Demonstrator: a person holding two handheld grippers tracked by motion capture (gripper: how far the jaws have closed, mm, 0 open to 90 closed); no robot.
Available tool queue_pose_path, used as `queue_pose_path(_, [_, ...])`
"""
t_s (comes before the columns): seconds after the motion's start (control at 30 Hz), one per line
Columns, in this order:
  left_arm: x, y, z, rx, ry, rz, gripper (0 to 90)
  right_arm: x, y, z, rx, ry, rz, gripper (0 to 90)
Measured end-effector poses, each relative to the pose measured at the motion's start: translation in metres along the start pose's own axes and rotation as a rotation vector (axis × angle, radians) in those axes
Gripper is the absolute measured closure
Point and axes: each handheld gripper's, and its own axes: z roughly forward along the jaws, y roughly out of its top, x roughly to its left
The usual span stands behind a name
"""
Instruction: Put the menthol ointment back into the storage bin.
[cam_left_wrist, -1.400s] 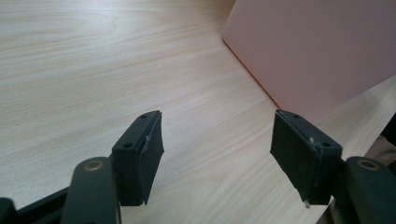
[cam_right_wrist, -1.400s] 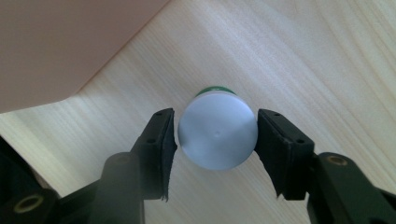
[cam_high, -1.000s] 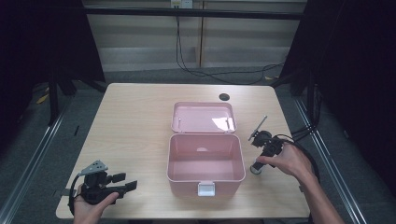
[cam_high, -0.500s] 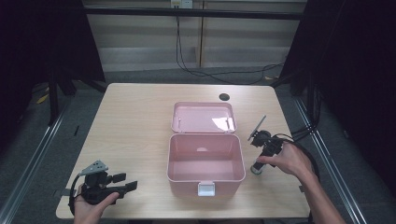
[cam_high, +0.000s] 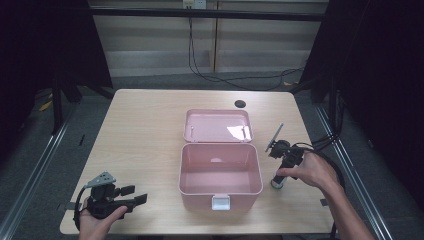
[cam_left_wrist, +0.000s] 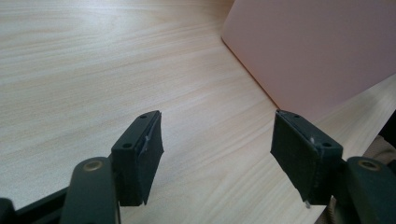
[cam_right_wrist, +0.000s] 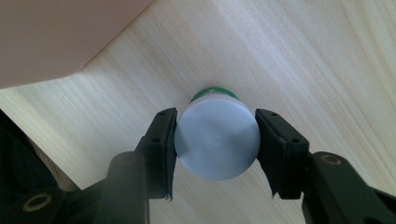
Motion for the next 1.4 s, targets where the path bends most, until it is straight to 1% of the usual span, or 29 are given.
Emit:
queue_pose_path(0.03, [0.000, 0.000, 0.000, 0.000, 0.000, -0.001, 33.7, 0.000, 0.000, -0.001, -0.001, -0.004, -0.016, 50.8])
queue_pose_path(0.07, [0.000, 0.000, 0.000, -0.001, 0.000, -0.001, 33.8, 0.000, 0.000, -0.002, 0.005, -0.003, -0.015, 50.8])
queue_pose_path(0.2, [0.000, 0.000, 0.000, -0.001, 0.000, 0.000, 33.7, 0.003, 0.000, -0.008, -0.001, 0.004, -0.023, 50.8])
queue_pose_path(0.23, [0.000, 0.000, 0.000, -0.001, -0.001, -0.001, 33.7, 0.003, 0.000, -0.010, -0.011, 0.013, -0.030, 50.8])
queue_pose_path(0.27, [0.000, 0.000, 0.000, -0.002, -0.001, -0.001, 33.7, 0.004, 0.000, -0.012, -0.013, 0.010, -0.045, 50.8])
queue_pose_path(0.33, [0.000, 0.000, 0.000, -0.001, 0.001, -0.001, 33.7, 0.005, 0.000, -0.016, -0.011, 0.005, -0.053, 50.9])
queue_pose_path(0.43, [0.000, 0.000, 0.000, 0.000, 0.001, -0.001, 33.7, 0.007, -0.001, -0.020, -0.023, 0.017, -0.065, 50.9])
queue_pose_path(0.47, [0.000, 0.000, 0.000, -0.001, 0.002, 0.000, 33.7, 0.008, -0.001, -0.023, -0.022, 0.012, -0.080, 50.8])
queue_pose_path(0.5, [0.000, 0.000, 0.000, 0.000, 0.001, 0.001, 33.7, 0.009, -0.001, -0.024, -0.024, 0.006, -0.086, 50.8])
queue_pose_path(0.6, [0.000, 0.000, 0.000, 0.000, 0.001, -0.001, 33.7, 0.011, -0.001, -0.028, -0.029, 0.011, -0.105, 50.9])
queue_pose_path(0.67, [0.000, 0.000, 0.000, -0.001, 0.001, -0.002, 33.7, 0.013, -0.001, -0.031, -0.039, 0.035, -0.109, 50.9])
queue_pose_path(0.7, [0.000, 0.000, 0.000, -0.001, 0.001, -0.002, 33.7, 0.013, -0.001, -0.032, -0.045, 0.032, -0.115, 50.9])
queue_pose_path(0.77, [0.000, 0.000, 0.000, -0.001, 0.001, -0.001, 33.7, 0.014, -0.001, -0.036, -0.057, 0.021, -0.112, 50.9])
queue_pose_path(0.8, [0.000, 0.000, 0.000, -0.001, 0.001, -0.002, 33.7, 0.014, -0.001, -0.038, -0.055, 0.029, -0.118, 50.9])
queue_pose_path(0.83, [0.000, 0.000, 0.000, 0.000, 0.001, -0.002, 33.7, 0.015, -0.001, -0.038, -0.061, 0.028, -0.112, 50.8])
queue_pose_path(0.9, [0.000, 0.000, 0.000, -0.001, 0.003, 0.002, 33.7, 0.015, -0.001, -0.042, -0.065, 0.026, -0.116, 50.9])
queue_pose_path(1.07, [0.000, 0.000, 0.000, 0.000, 0.001, -0.002, 33.7, 0.015, -0.003, -0.051, -0.093, 0.019, -0.083, 50.9])
queue_pose_path(1.1, [0.000, 0.000, 0.000, 0.000, 0.002, -0.002, 33.7, 0.015, -0.004, -0.053, -0.091, 0.015, -0.082, 50.9])
queue_pose_path(1.2, [0.000, 0.000, 0.000, 0.000, 0.002, -0.002, 33.7, 0.015, -0.006, -0.059, -0.107, 0.016, -0.078, 50.9])
queue_pose_path(1.33, [0.000, 0.000, 0.000, 0.000, 0.001, -0.003, 33.7, 0.015, -0.009, -0.066, -0.151, 0.028, -0.079, 50.9])
queue_pose_path(1.37, [0.000, 0.000, 0.000, 0.000, 0.001, -0.003, 33.8, 0.015, -0.009, -0.067, -0.154, 0.026, -0.083, 50.9])
queue_pose_path(1.4, [0.000, 0.000, 0.000, 0.000, 0.002, -0.002, 33.8, 0.016, -0.010, -0.070, -0.155, 0.022, -0.075, 50.9])
